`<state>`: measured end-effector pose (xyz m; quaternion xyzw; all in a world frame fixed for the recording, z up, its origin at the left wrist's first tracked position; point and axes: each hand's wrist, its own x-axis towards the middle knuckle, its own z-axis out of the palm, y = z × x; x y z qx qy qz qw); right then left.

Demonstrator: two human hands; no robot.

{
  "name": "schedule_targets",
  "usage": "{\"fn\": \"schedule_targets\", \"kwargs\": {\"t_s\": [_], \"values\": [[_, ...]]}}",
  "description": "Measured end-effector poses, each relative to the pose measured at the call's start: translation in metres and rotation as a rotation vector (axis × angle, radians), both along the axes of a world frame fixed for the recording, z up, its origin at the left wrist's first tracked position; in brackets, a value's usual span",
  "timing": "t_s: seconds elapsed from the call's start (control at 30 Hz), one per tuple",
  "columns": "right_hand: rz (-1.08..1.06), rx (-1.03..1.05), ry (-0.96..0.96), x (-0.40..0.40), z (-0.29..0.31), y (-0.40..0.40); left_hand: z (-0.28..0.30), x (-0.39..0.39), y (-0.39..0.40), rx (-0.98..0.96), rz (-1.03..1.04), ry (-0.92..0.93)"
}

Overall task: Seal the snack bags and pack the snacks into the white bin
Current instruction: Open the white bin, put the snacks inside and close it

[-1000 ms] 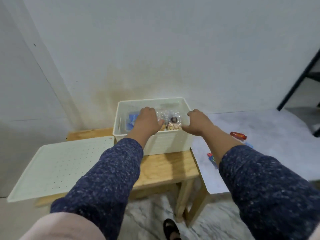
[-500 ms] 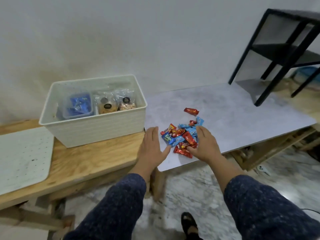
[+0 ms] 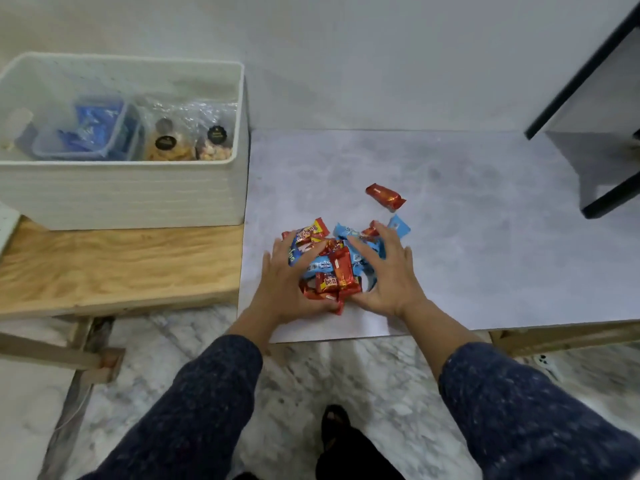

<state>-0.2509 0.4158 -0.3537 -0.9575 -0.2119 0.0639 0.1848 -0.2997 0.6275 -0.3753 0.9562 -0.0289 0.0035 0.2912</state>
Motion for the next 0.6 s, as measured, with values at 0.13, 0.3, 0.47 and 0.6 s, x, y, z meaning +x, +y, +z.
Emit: {"fn": "schedule_targets", "kwargs": {"t_s": [0.13, 0.3, 0.47, 0.6], "values": [[0.05, 0.019, -0.075, 0.023, -0.015, 0.002, -0.005, 0.023, -0.004, -0.017, -0.074, -0.191], [0.037, 0.006, -0.193, 0.028, -0.021, 0.004, -0.011, 0.027, -0.02, 0.103, 0.001, -0.236], [0.046, 0.03, -0.15, 0.038, -0.012, -0.002, 0.0, 0.03, -0.028, 0.095, 0.033, -0.217], [0.02, 0.094, -0.152, 0.044, 0.001, -0.009, 0.019, 0.033, -0.034, 0.035, 0.152, -0.168]]}}
